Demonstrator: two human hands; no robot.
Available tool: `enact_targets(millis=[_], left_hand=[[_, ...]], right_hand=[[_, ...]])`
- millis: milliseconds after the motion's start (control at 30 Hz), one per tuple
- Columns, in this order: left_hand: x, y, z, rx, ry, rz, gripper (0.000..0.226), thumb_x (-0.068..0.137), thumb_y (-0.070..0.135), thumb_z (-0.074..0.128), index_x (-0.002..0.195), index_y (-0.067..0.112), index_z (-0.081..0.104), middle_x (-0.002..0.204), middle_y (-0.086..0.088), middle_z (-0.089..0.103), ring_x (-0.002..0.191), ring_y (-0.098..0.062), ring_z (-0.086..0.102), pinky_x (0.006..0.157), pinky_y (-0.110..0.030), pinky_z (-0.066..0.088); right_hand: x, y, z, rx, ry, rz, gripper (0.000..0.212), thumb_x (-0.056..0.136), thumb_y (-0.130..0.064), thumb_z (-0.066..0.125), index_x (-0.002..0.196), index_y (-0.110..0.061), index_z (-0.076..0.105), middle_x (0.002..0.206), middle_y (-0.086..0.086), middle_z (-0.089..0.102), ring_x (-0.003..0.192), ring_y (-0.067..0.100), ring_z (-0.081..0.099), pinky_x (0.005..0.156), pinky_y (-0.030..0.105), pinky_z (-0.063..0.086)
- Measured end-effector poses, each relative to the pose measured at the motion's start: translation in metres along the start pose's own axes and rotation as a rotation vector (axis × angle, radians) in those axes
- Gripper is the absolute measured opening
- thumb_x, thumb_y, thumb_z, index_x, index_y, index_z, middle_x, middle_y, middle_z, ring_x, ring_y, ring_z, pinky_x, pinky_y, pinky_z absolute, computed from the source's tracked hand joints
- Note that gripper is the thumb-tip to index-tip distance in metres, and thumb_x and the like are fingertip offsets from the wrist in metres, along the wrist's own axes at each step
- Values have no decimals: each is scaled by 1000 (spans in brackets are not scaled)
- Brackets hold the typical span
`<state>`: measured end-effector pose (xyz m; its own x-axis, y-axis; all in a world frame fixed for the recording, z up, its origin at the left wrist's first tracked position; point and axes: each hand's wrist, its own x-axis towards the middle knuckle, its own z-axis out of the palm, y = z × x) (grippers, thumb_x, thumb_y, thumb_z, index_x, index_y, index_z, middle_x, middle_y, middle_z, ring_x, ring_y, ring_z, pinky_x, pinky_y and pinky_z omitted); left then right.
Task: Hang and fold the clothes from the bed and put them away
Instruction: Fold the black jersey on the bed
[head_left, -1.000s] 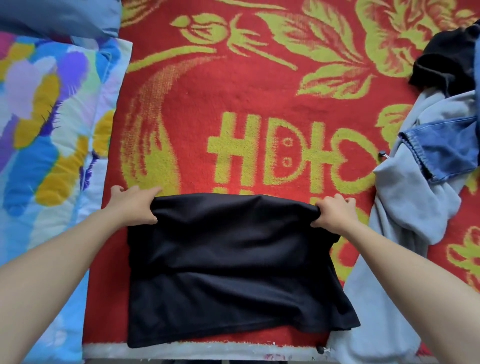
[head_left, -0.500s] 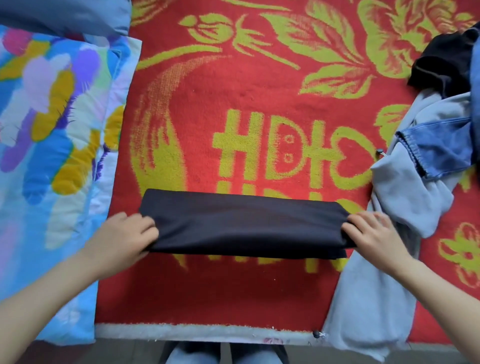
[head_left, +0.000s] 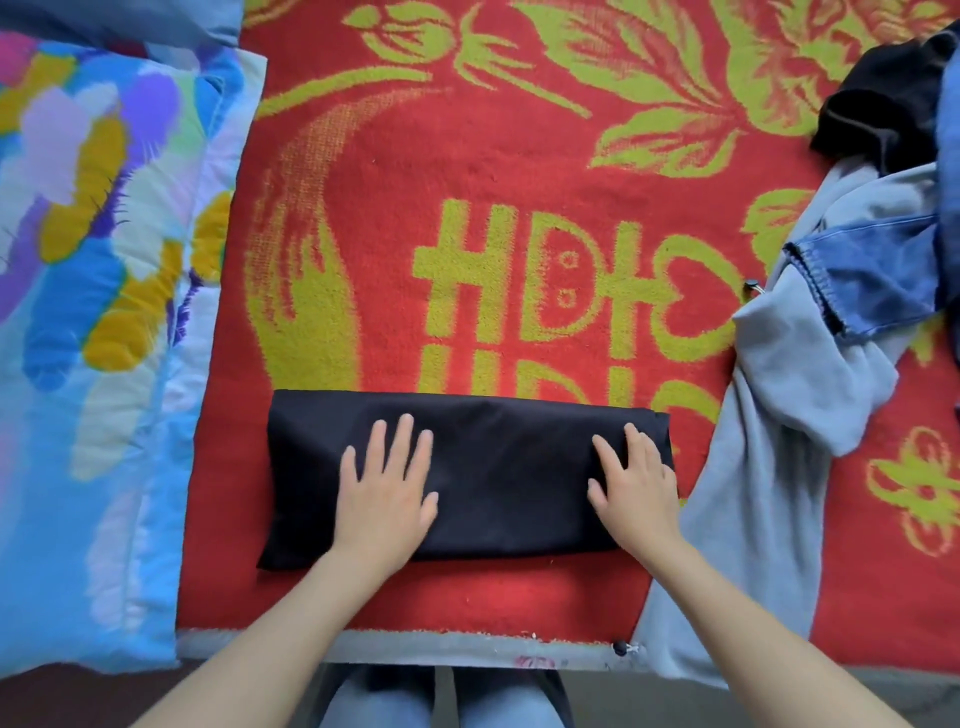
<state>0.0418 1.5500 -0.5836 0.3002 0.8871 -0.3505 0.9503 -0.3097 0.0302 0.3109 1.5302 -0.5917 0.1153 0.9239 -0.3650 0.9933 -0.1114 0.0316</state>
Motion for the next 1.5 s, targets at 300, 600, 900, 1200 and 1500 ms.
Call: enact_targets(millis=[300,600,900,1200,1500], left_hand=[[18,-29,36,95,-302,-65,66,95,55,30,151,30,5,160,-7,-2,146,-27,0,116,-41,9],[-26,-2,24,-43,16,151,72,37,30,94,104,11,74,111,-20,67,100,-37,66,75,-55,52],[-47,-40,21,-999,169,-289,32,90,2,58,121,10,60,123,-6,59,113,-20,55,97,-15,37],[-81,-124,12,-1236,529,-1217,44,98,20,38,139,5,40,131,-17,50,109,-29,54,93,-39,41],[-63,-40,40,-21,111,-23,102,51,57,82,136,17,42,137,-28,46,125,-43,47,92,-60,42]], right_hand=[[7,52,24,977,-145,569,91,72,-12,79,146,-13,26,144,13,39,133,27,38,109,40,34],[9,38,-22,1244,-90,632,40,74,-8,75,106,-18,55,109,5,65,93,20,62,81,35,48],[-28,-143,-122,1045,19,83,67,76,-25,69,136,-27,39,127,-5,57,116,15,52,86,20,36],[-49,-152,-48,722,-371,-313,57,98,-36,43,149,-23,22,146,1,35,134,18,31,109,29,26],[-62,-111,2,86,-81,-449,88,34,-41,91,116,-21,68,118,16,65,105,29,65,73,34,57]])
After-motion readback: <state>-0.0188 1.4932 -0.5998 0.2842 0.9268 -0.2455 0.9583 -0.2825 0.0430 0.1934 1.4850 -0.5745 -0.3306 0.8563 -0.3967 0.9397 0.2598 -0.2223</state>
